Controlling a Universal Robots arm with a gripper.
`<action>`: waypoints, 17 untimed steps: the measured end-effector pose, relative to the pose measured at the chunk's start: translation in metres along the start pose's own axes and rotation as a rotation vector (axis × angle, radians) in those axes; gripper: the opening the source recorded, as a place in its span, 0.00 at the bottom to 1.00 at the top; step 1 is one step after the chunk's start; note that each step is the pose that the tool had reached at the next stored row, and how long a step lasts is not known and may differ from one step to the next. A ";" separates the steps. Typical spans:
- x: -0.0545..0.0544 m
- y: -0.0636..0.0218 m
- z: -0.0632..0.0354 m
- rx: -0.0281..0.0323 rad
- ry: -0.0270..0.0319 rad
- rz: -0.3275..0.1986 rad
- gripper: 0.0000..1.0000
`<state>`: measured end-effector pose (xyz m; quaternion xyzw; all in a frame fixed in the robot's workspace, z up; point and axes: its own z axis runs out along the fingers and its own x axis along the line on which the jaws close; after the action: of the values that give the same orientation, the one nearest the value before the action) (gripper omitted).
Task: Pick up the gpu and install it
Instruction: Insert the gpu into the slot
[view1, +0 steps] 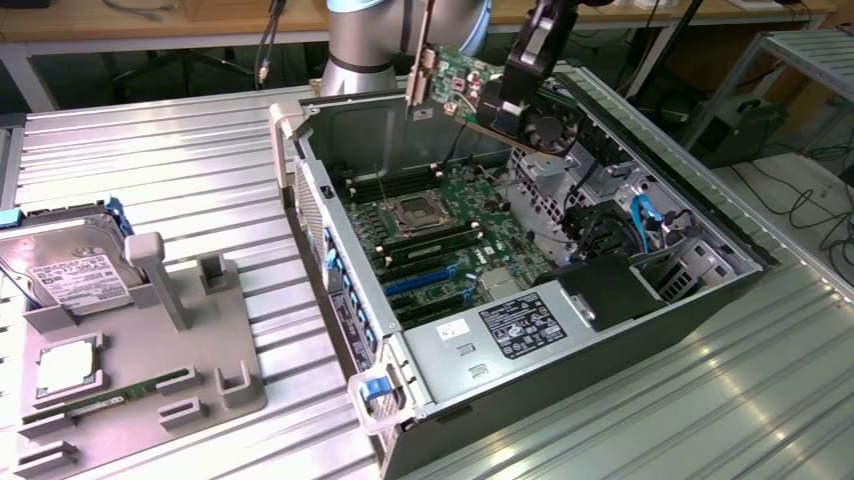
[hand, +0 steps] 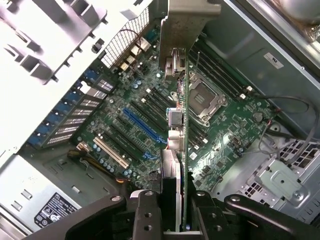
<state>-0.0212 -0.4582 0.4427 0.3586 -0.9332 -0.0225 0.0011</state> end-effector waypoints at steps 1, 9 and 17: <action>0.000 0.0000 0.0000 -0.0002 0.0005 -0.011 0.28; 0.000 0.0000 0.0000 -0.0013 0.0040 -0.093 0.28; 0.000 0.0000 0.0000 -0.0024 0.0074 -0.171 0.28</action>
<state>-0.0212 -0.4582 0.4428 0.4371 -0.8991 -0.0223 0.0031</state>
